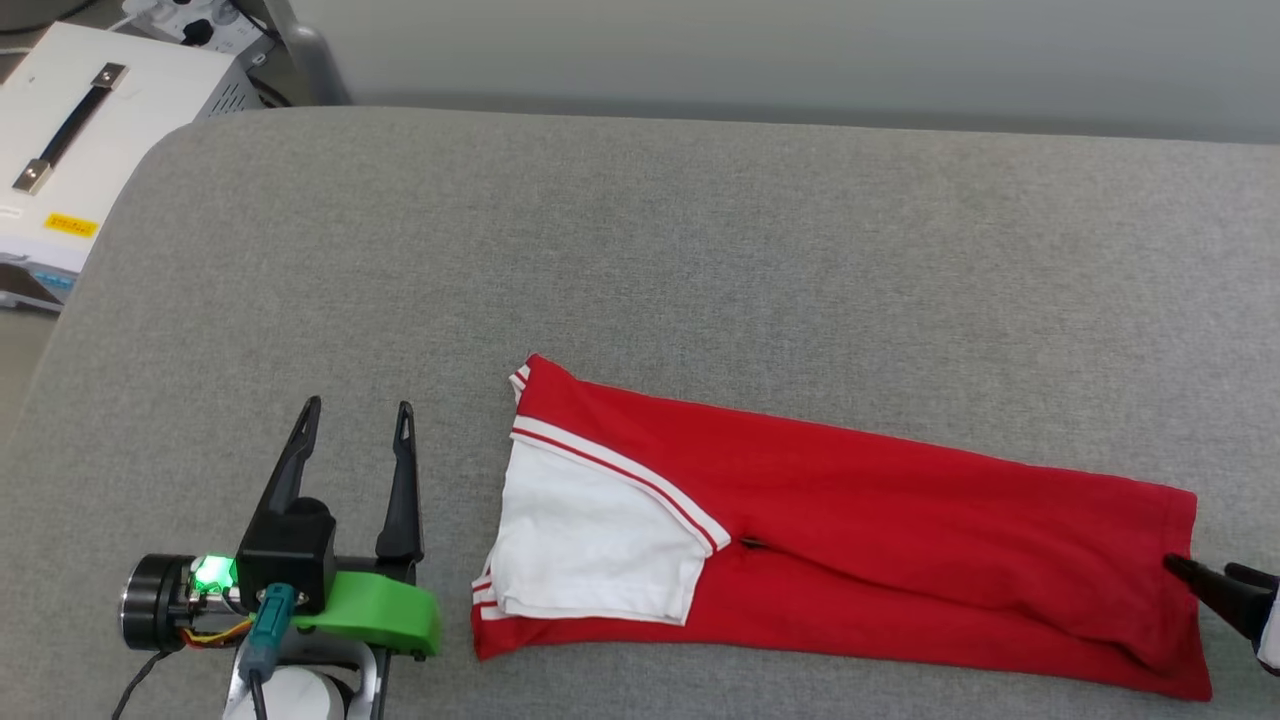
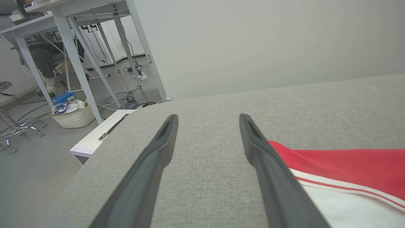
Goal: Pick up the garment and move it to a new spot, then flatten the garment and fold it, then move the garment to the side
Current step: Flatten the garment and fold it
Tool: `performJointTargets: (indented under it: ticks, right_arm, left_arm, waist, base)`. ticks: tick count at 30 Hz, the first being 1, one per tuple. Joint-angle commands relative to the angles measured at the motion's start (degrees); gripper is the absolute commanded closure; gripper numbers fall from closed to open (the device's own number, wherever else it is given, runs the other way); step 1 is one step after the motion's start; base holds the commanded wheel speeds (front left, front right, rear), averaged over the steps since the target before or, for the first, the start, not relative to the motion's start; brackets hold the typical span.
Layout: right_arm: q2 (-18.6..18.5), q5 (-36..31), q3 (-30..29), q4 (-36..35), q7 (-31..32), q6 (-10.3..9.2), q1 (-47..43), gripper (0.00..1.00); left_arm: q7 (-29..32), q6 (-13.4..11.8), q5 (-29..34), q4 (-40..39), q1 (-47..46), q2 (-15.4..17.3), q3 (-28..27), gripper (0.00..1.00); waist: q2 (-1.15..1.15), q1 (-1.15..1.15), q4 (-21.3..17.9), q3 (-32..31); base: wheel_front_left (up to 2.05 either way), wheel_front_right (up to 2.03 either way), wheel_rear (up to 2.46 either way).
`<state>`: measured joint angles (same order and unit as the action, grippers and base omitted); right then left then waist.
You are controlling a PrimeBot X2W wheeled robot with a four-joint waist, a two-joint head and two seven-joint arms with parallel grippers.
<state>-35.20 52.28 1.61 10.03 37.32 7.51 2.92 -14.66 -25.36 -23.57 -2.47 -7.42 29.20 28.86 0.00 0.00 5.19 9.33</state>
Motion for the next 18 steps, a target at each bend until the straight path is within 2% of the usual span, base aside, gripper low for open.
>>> performJointTargets:
  ticks: [1, 8, 13, 18]
  right_arm:
    - [0.0, 0.3, 1.0, 1.2, 0.2, -0.02, 1.4, 0.0]
    - [1.0, 2.1, 4.7, 7.0, -0.2, -0.02, 3.6, 0.0]
    - [2.9, 6.1, 9.2, 6.1, 0.5, -0.02, 2.9, 0.0]
    - [2.3, 7.1, 12.7, 4.9, -0.3, -0.02, 2.5, 0.0]
  left_arm:
    - [-0.3, 0.7, 1.4, 0.1, 1.2, -1.3, -1.2, 0.0]
    - [-0.3, 4.6, 5.9, 1.2, 2.9, -6.5, -6.0, 0.0]
    - [-0.3, 7.0, 9.1, 2.3, 3.8, -9.6, -8.5, 0.0]
    - [-0.3, 9.2, 11.5, 3.0, 4.2, -12.0, -10.6, 0.0]
  waist:
    - [0.0, 0.0, 1.6, 1.8]
    - [0.0, 0.0, 3.4, 3.6]
    - [0.0, 0.0, 4.0, 3.9]
    - [0.0, 0.0, 3.8, 3.7]
  base:
    - [0.0, 0.0, 0.0]
    - [0.0, 0.0, 0.0]
    - [0.0, 0.0, 0.0]
    - [0.0, 0.0, 0.0]
